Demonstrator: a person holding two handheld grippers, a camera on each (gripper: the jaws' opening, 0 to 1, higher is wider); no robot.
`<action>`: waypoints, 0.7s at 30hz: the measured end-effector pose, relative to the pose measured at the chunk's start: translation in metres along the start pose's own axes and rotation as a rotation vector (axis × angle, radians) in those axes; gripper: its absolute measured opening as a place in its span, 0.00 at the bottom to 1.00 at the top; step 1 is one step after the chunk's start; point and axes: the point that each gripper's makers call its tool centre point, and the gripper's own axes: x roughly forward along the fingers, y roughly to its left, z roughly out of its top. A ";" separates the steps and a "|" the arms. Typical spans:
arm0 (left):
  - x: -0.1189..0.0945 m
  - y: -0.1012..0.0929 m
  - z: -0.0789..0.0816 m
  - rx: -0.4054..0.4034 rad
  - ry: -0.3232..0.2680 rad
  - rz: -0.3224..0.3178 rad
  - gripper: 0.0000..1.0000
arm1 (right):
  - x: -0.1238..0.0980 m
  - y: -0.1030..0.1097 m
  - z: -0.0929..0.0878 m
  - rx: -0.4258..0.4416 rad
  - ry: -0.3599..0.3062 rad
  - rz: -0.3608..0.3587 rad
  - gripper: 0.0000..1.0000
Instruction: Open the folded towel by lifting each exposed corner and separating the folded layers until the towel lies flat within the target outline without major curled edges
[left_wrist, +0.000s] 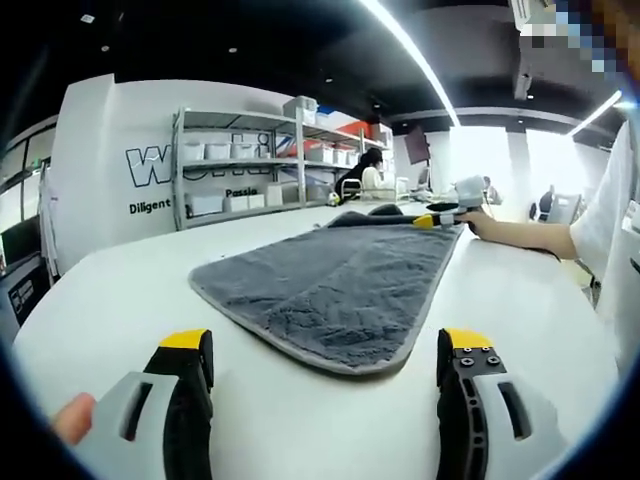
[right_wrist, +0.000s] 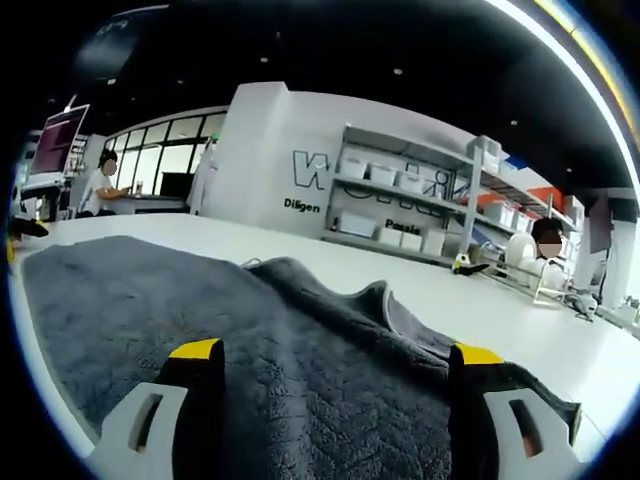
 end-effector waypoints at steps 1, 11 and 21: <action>0.000 0.000 0.000 -0.004 -0.002 -0.001 0.92 | 0.000 0.000 0.000 0.003 0.001 0.000 0.95; 0.000 0.001 0.001 -0.007 -0.004 0.001 0.93 | 0.000 0.001 0.002 0.007 -0.008 0.005 0.95; 0.000 0.000 0.003 -0.007 -0.010 -0.004 0.93 | 0.000 -0.001 0.005 -0.004 -0.017 -0.009 0.93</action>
